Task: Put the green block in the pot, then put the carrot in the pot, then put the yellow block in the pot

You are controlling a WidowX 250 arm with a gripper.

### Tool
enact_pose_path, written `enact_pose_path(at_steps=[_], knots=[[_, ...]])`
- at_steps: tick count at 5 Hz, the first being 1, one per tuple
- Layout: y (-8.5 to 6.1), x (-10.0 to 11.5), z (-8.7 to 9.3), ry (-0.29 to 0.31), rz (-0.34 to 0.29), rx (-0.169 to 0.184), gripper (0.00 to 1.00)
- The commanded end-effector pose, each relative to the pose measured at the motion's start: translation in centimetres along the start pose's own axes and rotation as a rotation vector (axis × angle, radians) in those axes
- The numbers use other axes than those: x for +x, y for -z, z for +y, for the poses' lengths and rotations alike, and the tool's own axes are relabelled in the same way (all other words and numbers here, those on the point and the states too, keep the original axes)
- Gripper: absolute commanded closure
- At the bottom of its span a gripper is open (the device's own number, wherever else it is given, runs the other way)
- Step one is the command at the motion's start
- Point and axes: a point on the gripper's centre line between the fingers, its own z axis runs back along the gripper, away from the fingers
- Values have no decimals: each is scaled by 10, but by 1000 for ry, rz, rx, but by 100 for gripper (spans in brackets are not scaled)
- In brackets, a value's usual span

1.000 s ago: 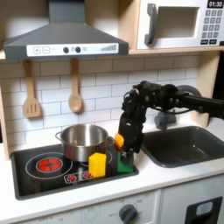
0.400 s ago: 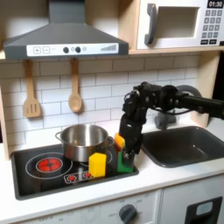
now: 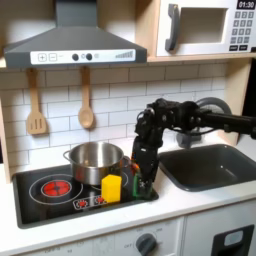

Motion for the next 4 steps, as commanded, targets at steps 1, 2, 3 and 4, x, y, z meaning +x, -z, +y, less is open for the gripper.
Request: enact_pose_path(at_steps=[1, 2, 3, 4], knots=[[2, -1, 1, 4, 1, 3, 0], [4, -3, 1, -3, 5, 1, 0], [7, -3, 2, 1, 1, 0, 82], [8, -2, 2, 4, -5, -5, 100]])
